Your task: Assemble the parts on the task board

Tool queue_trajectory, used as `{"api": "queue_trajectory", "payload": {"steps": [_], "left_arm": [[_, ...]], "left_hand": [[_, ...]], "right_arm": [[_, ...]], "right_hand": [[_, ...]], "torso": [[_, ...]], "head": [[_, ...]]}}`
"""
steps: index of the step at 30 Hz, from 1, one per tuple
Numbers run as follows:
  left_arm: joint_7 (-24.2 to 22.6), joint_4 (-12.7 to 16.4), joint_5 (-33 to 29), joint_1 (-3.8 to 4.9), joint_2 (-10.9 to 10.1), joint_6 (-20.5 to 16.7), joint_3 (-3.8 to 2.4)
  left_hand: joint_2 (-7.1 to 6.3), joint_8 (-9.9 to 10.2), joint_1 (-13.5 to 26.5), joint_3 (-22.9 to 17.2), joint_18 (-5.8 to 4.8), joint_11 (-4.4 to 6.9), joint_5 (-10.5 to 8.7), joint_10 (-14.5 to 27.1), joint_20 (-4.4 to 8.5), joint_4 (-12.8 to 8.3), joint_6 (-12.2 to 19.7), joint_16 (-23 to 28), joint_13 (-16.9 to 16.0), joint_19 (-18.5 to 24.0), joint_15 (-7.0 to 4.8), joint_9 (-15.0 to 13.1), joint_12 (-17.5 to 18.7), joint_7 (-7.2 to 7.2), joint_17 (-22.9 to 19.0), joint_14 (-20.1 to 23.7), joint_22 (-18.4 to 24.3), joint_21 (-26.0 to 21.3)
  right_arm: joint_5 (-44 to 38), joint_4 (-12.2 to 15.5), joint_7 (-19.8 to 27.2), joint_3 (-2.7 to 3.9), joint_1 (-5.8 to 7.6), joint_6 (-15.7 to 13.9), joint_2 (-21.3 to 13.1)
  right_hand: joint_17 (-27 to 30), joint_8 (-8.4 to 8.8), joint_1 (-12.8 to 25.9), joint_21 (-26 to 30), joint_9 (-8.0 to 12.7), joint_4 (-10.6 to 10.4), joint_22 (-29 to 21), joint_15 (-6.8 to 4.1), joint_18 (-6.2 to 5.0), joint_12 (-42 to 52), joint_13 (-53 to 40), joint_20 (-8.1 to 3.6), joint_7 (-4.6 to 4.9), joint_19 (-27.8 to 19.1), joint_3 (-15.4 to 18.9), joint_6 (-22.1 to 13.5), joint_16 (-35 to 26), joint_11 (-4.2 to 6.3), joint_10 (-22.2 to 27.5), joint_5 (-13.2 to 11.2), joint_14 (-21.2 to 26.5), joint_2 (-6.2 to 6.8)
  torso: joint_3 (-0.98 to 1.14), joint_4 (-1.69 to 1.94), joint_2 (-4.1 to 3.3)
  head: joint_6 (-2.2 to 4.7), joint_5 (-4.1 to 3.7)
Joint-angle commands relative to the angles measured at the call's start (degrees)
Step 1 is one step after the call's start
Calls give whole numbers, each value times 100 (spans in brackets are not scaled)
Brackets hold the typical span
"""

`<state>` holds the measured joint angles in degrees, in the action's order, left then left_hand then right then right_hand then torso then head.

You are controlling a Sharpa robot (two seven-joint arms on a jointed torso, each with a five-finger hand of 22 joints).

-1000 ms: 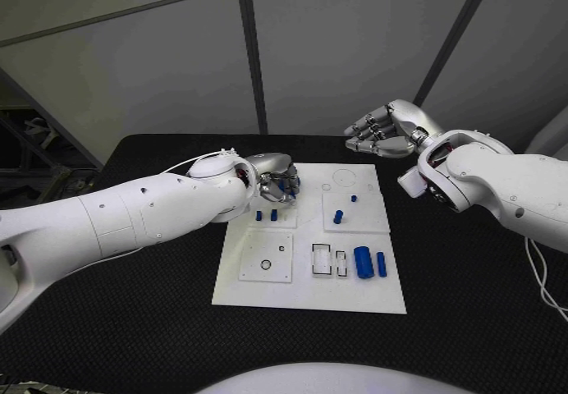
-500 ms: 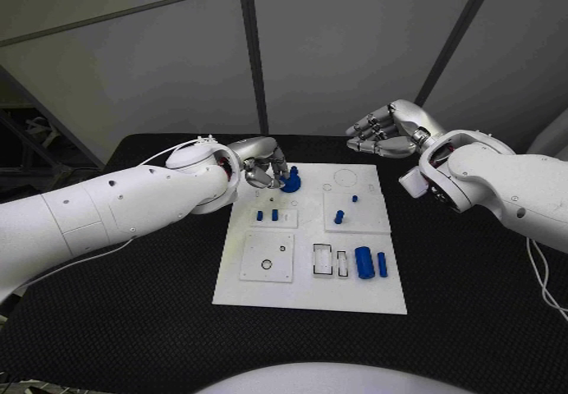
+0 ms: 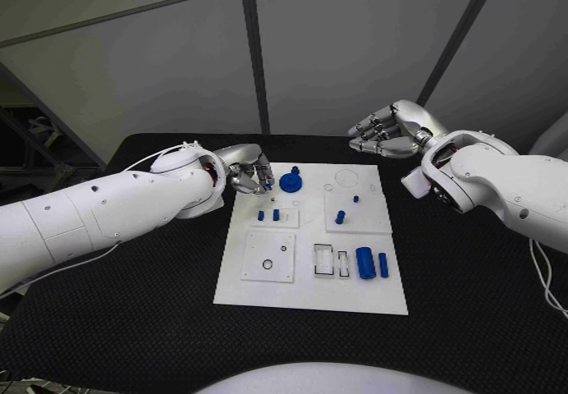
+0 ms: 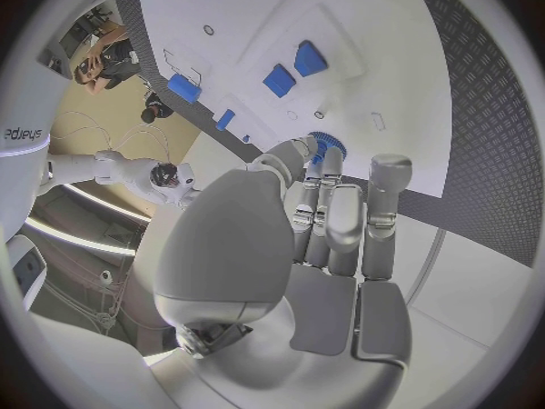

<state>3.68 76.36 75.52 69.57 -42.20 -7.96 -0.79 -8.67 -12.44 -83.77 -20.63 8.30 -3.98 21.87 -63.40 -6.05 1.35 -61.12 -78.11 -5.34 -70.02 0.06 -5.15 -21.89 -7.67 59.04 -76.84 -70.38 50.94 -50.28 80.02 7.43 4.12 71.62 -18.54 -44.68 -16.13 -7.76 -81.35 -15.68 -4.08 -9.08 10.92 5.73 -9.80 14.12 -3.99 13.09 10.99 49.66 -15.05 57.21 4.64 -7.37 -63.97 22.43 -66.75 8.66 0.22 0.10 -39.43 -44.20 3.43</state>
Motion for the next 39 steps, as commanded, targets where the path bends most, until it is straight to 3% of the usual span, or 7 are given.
{"api": "queue_trajectory", "payload": {"steps": [1, 15, 39], "left_arm": [[43, -26, -40, -26, 17, 116, -4], [28, -127, -40, -125, 120, 182, -2], [56, -239, -40, -137, 251, 336, -1]], "left_hand": [[-6, 39, 60, -30, -11, -1, -39, -26, 8, 0, -54, -19, 9, -45, -2, 4, 20, 5, -4, -31, -5, 27], [-6, 40, 63, -32, -10, 0, -38, -30, 8, 0, -57, -19, 10, -41, -2, 5, 23, 6, -7, -31, -3, 20], [-13, 53, 74, -41, -2, 0, -38, -34, 6, -4, -59, -12, 16, -23, -3, 10, 41, 7, -38, -21, 7, -12]], "right_arm": [[-5, 3, 35, 3, 9, 26, -2], [-7, 8, 34, 3, 9, 22, -6], [-8, 12, 37, 3, 8, 28, 2]], "right_hand": [[9, 38, -6, 27, -8, 17, -7, 20, -73, -35, 9, -4, 38, 47, -6, -1, -36, -33, 10, 37, -3, -34], [9, 38, -6, 27, -8, 17, -7, 20, -73, -35, 9, -4, 38, 47, -6, -1, -36, -33, 10, 37, -3, -34], [12, 37, -7, 40, -10, 21, -16, 19, -73, -34, 10, -5, 38, 58, -13, 3, -40, -32, 8, 65, -8, -34]], "torso": [[5, -15, -1], [3, -7, -8], [5, -11, -6]], "head": [[-1, 9], [3, -5], [-18, -19]]}}
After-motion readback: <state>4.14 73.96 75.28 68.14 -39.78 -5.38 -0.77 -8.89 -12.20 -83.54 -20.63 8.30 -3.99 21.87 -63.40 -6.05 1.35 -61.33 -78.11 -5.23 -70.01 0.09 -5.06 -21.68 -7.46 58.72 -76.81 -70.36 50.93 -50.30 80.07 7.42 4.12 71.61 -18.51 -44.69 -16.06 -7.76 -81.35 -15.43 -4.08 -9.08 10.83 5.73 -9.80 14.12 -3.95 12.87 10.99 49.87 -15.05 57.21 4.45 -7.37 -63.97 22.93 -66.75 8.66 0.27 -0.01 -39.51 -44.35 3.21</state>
